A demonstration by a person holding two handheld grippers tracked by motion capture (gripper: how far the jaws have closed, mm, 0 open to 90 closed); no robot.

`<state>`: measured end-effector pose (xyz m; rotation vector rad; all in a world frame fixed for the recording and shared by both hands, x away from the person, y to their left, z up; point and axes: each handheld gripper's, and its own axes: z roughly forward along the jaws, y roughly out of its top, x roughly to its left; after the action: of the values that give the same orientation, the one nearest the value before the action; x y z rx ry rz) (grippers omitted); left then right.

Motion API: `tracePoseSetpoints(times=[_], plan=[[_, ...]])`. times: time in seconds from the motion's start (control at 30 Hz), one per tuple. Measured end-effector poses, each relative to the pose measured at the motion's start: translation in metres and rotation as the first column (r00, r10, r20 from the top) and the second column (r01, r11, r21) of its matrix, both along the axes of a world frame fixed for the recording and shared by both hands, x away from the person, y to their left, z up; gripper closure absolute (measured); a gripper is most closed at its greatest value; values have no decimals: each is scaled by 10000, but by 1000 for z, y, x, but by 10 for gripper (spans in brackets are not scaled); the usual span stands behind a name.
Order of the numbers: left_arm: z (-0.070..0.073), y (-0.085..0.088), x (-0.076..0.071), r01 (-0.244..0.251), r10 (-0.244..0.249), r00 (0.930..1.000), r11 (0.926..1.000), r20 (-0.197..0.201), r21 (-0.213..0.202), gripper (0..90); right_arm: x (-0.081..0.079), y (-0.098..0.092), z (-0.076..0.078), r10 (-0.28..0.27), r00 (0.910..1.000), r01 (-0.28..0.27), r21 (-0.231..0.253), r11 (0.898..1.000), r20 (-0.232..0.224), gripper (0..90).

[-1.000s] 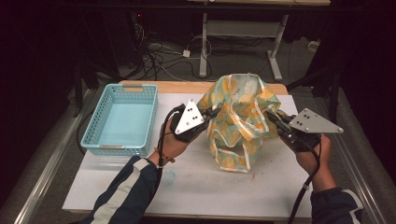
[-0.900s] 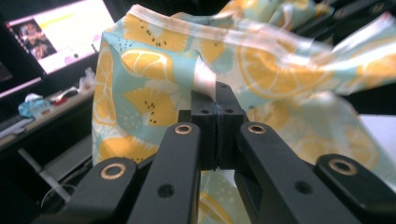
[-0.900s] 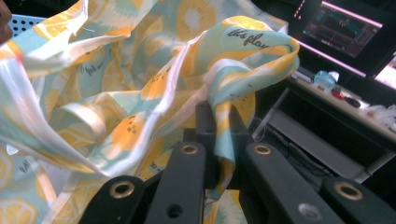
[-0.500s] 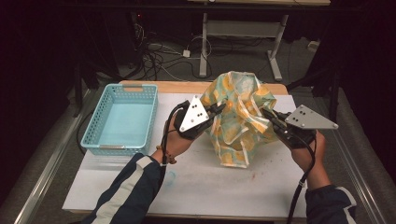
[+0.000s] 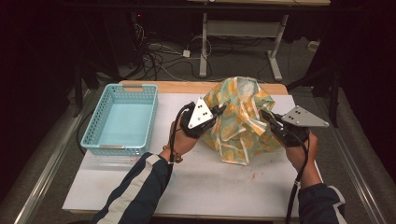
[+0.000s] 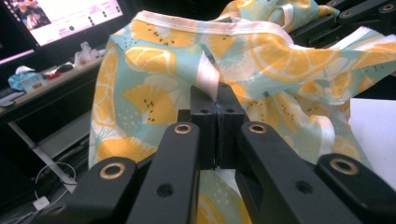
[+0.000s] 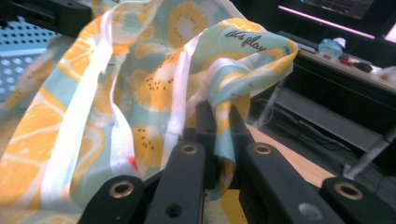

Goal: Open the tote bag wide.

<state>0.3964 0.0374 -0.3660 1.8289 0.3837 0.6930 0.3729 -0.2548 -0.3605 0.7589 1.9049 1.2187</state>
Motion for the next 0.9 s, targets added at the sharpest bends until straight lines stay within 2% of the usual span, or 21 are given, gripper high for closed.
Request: tracePoseSetpoints(times=[0.1, 0.13, 0.2, 0.27, 0.3, 0.4, 0.47, 0.5, 0.57, 0.67, 0.77, 0.8, 0.87, 0.9], plan=[[-3, 0, 3, -81, 81, 10000, 9999, -23, 81, 868, 4, -1, -5, -99, 9999, 101, 171, 9998, -132, 892], [-4, 0, 5, -110, 110, 9999, 9999, -37, 75, 841, 5, -1, -6, -119, 9998, 122, 202, 9997, -148, 892], [-5, 1, 7, -368, 367, 9993, 9991, 47, 197, 715, 7, -2, -8, -218, 9996, 222, 215, 9995, -182, 892], [-6, 2, 9, -478, 478, 9989, 9987, 24, 171, 685, 9, -4, -8, -311, 9993, 316, 229, 9992, -183, 892], [-6, 3, 10, -606, 606, 9982, 9980, 36, 152, 629, 10, -5, -8, -402, 9990, 407, 233, 9989, -207, 892], [-5, 11, 13, -965, 961, 9952, 9951, -160, -199, 485, 12, -9, -9, -538, 9983, 545, 325, 9980, -232, 892], [-6, 16, 14, -1354, 1347, 9907, 9901, -190, -372, 344, 13, -11, -10, -579, 9979, 589, 334, 9977, -285, 892], [-7, 20, 15, -1499, 1485, 9885, 9871, -277, -556, 282, 13, -12, -11, -670, 9972, 682, 370, 9970, -330, 892], [-10, 27, 18, -1460, 1420, 9882, 9865, -573, -739, 251, 13, -14, -11, -712, 9969, 726, 449, 9963, -326, 892], [-22, 32, 26, -1314, 1234, 9841, 9897, -1274, -564, 166, 14, -16, -12, -851, 9955, 872, 497, 9950, -422, 892], [-38, 31, 36, -873, 818, 9735, 9960, -2136, -165, 165, 16, -18, -15, -959, 9936, 991, 535, 9936, -592, 892], [-44, 30, 40, -685, 691, 9660, 9976, -2490, 108, 165, 17, -18, -16, -940, 9935, 975, 538, 9938, -638, 892], [-57, 27, 47, -26, 81, 9429, 9999, -3329, 170, 164, 18, -19, -18, -972, 9929, 1006, 476, 9938, -692, 892], [-63, 24, 49, 185, -31, 9324, 9991, -3613, 393, 164, 19, -19, -19, -978, 9922, 1021, 537, 9933, -777, 891]])
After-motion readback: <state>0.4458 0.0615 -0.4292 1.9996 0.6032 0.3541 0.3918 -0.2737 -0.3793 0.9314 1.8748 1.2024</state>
